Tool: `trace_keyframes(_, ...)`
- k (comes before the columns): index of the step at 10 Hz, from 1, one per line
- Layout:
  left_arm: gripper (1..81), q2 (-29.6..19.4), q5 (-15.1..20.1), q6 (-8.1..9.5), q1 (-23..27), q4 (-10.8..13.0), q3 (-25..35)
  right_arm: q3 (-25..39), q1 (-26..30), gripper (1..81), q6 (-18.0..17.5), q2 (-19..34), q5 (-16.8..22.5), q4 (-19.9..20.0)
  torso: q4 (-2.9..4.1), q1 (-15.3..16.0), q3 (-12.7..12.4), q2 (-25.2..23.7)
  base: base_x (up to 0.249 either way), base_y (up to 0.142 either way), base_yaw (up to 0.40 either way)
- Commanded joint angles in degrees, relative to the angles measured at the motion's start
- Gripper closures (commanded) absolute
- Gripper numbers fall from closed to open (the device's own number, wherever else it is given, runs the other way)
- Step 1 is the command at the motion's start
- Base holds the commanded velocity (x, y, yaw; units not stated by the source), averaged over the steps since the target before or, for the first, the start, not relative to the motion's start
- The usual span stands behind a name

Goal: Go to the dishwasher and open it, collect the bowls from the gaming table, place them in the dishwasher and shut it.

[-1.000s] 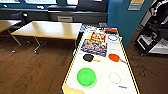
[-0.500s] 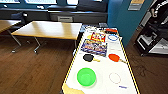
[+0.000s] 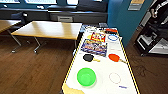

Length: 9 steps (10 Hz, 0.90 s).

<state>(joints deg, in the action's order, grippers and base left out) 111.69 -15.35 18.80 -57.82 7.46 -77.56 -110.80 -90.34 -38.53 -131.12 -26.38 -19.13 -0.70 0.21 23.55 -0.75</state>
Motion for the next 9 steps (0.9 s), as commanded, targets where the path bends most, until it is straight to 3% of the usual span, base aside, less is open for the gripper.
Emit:
trace_keyframes(1, 1.0, -6.6, 8.0, 16.34, 11.9, -0.7, 5.7, -1.2, -1.2, 81.1, 0.3, 1.5, 1.6, -2.3, 0.00, 0.0, 0.0, 0.0, 0.000, 0.000, 0.000)
trace_keyframes(2, 1.0, -7.5, 8.8, 17.76, 14.9, -0.8, 6.4, -1.2, -1.2, 81.1, 0.3, 1.4, 1.7, -2.4, 0.00, 0.0, 0.0, 0.0, 0.000, 0.000, 0.000)
trace_keyframes(5, 1.0, -7.0, 18.6, 18.64, 25.3, -1.9, 7.0, -1.4, -0.9, 81.1, 0.4, 0.8, 1.8, -2.4, 0.00, 0.0, 0.0, 0.0, 0.000, 0.000, 0.000)
trace_keyframes(9, 1.0, -0.2, 27.9, 19.00, 36.3, -2.9, 2.8, -1.2, -0.4, 81.1, 0.3, 0.0, 1.9, -3.1, 0.00, 0.0, 0.0, 0.0, 0.000, 0.000, 0.000)
